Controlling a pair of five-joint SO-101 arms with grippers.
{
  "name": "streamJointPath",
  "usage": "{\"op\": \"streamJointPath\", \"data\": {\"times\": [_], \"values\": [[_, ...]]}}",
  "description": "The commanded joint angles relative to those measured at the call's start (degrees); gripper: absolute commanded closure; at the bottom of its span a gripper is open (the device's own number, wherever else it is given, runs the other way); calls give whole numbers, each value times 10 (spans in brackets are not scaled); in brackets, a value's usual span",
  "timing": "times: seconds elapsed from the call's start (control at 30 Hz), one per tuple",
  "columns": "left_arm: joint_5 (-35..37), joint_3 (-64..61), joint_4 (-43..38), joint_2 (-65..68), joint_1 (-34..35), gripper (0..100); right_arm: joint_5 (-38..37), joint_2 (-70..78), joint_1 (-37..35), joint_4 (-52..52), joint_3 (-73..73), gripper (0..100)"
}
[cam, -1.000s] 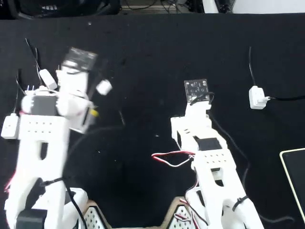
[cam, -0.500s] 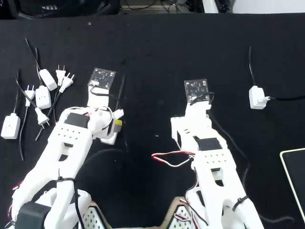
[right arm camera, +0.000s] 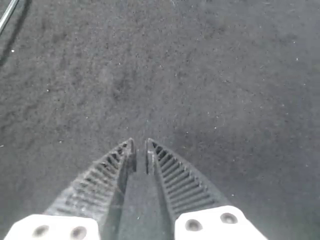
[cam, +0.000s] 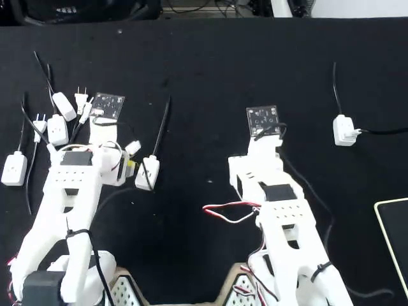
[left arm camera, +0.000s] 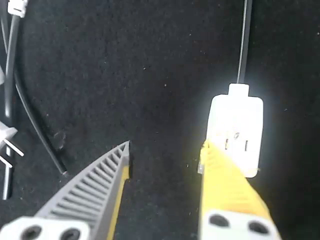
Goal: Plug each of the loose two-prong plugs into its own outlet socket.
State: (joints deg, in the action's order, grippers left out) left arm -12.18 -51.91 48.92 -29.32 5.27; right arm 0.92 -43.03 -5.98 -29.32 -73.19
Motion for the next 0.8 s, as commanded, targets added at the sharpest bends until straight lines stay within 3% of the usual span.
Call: {"op": "streamJointPath", "data": {"times": [0.0,0.17,0.43,0.6,0.77], "values": [[-7,-13,1,-2,-54,780,4,0,11,13,16,966],[-7,-25,4,-9,-133,780,4,0,16,13,17,966],[13,-8,1,-8,-171,780,9,-1,91,34,22,966],[12,-1,-4,-8,-112,780,9,0,91,35,22,966],[14,0,-76,-2,-29,780,9,0,91,36,22,966]]}}
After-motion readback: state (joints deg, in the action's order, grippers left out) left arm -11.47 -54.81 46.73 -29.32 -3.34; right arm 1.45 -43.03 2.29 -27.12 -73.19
